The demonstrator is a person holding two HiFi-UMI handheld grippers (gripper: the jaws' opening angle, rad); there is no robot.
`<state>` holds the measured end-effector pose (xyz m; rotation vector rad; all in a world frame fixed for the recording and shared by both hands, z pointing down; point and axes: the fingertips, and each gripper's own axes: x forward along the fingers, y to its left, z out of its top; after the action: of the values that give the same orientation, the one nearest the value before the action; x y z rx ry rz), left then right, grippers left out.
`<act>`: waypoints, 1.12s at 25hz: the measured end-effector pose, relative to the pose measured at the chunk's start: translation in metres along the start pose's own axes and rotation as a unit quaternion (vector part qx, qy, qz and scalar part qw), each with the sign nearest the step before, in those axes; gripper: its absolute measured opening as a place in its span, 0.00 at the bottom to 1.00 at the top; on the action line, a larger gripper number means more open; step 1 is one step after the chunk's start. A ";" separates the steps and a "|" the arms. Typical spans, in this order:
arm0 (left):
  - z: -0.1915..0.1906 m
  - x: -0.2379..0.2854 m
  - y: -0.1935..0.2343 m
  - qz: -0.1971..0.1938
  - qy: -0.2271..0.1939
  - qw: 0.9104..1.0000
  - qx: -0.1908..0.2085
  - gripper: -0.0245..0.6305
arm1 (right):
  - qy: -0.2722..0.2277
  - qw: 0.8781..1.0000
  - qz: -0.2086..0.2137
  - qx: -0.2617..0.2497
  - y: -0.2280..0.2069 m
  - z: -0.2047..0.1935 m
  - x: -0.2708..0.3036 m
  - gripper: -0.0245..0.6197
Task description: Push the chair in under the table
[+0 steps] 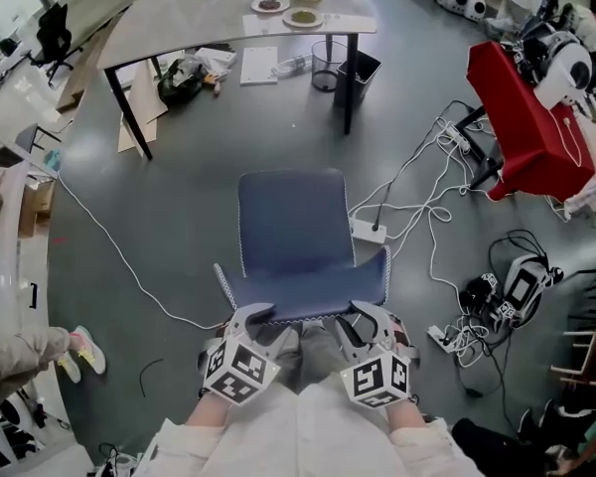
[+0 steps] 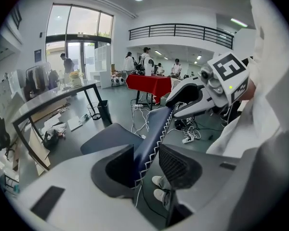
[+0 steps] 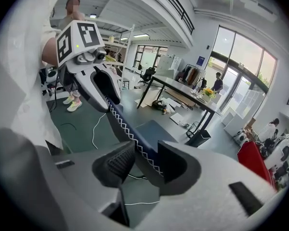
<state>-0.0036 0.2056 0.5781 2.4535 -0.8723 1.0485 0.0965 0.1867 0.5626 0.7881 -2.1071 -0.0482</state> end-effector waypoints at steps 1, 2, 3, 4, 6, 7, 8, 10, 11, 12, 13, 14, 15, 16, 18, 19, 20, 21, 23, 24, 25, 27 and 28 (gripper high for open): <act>0.000 0.000 0.000 -0.001 -0.001 1.000 0.001 0.29 | 0.000 1.000 -0.002 0.001 0.000 0.000 0.000 0.22; 0.000 0.000 0.000 -0.002 -0.002 1.000 0.002 0.29 | 0.000 1.000 -0.003 0.002 0.001 0.000 0.000 0.23; -0.001 0.000 0.000 -0.003 -0.003 1.000 0.004 0.29 | 0.001 1.000 -0.005 0.003 0.001 0.000 0.000 0.23; -0.001 0.000 0.000 -0.005 -0.004 1.000 0.006 0.29 | 0.000 1.000 -0.007 0.003 0.001 0.000 0.001 0.23; 0.000 0.001 0.001 -0.008 -0.004 1.000 0.009 0.29 | 0.000 1.000 -0.011 0.003 0.001 0.000 0.002 0.23; 0.000 0.001 0.002 -0.009 -0.004 1.000 0.010 0.29 | -0.001 1.000 -0.012 0.003 0.000 0.000 0.002 0.23; 0.000 0.001 0.002 -0.009 -0.004 1.000 0.010 0.29 | -0.002 1.000 -0.013 0.003 0.000 0.001 0.003 0.23; 0.000 0.001 0.004 -0.006 -0.004 1.000 0.011 0.29 | -0.003 1.000 -0.013 0.003 0.000 0.002 0.004 0.23; 0.000 0.001 0.005 -0.004 -0.005 1.000 0.011 0.29 | -0.004 1.000 -0.012 0.002 0.000 0.003 0.005 0.23; 0.000 0.001 0.006 -0.003 -0.005 1.000 0.012 0.29 | -0.004 1.000 -0.012 0.002 0.000 0.003 0.005 0.23; 0.001 0.001 0.007 -0.003 -0.005 1.000 0.012 0.29 | -0.006 1.000 -0.011 0.001 0.000 0.003 0.006 0.23; 0.001 0.001 0.008 -0.004 -0.004 1.000 0.013 0.29 | -0.007 1.000 -0.010 0.001 -0.001 0.004 0.006 0.23; 0.001 0.001 0.009 -0.004 -0.003 1.000 0.013 0.29 | -0.010 1.000 -0.009 0.000 -0.001 0.005 0.006 0.23; 0.002 0.001 0.011 -0.004 -0.003 1.000 0.014 0.29 | -0.012 1.000 -0.009 0.000 -0.002 0.006 0.007 0.23; 0.004 0.003 0.015 -0.001 -0.004 1.000 0.013 0.30 | -0.016 1.000 -0.009 -0.002 -0.006 0.008 0.010 0.23; 0.006 0.005 0.017 0.001 -0.005 1.000 0.013 0.30 | -0.016 1.000 -0.010 -0.002 -0.009 0.008 0.012 0.23; 0.009 0.008 0.019 0.004 -0.006 1.000 0.012 0.30 | -0.016 1.000 -0.012 -0.002 -0.014 0.007 0.014 0.23; 0.012 0.011 0.021 0.006 -0.007 1.000 0.011 0.30 | -0.016 1.000 -0.013 -0.002 -0.019 0.006 0.017 0.23; 0.021 0.017 0.028 0.009 -0.008 1.000 0.008 0.29 | -0.013 1.000 -0.013 -0.003 -0.032 0.007 0.023 0.23; 0.025 0.020 0.032 0.009 -0.009 1.000 0.007 0.29 | -0.013 1.000 -0.014 -0.003 -0.039 0.009 0.026 0.23; 0.029 0.023 0.036 0.010 -0.009 1.000 0.006 0.29 | -0.012 1.000 -0.014 -0.004 -0.045 0.010 0.028 0.23; 0.035 0.028 0.044 0.009 -0.010 1.000 0.006 0.29 | -0.013 1.000 -0.013 -0.004 -0.055 0.013 0.035 0.23; 0.038 0.031 0.049 0.009 -0.009 1.000 0.006 0.29 | -0.014 1.000 -0.012 -0.004 -0.060 0.014 0.038 0.23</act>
<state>0.0021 0.1366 0.5780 2.4735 -0.8982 1.0410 0.1006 0.1143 0.5624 0.8114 -2.1229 -0.0820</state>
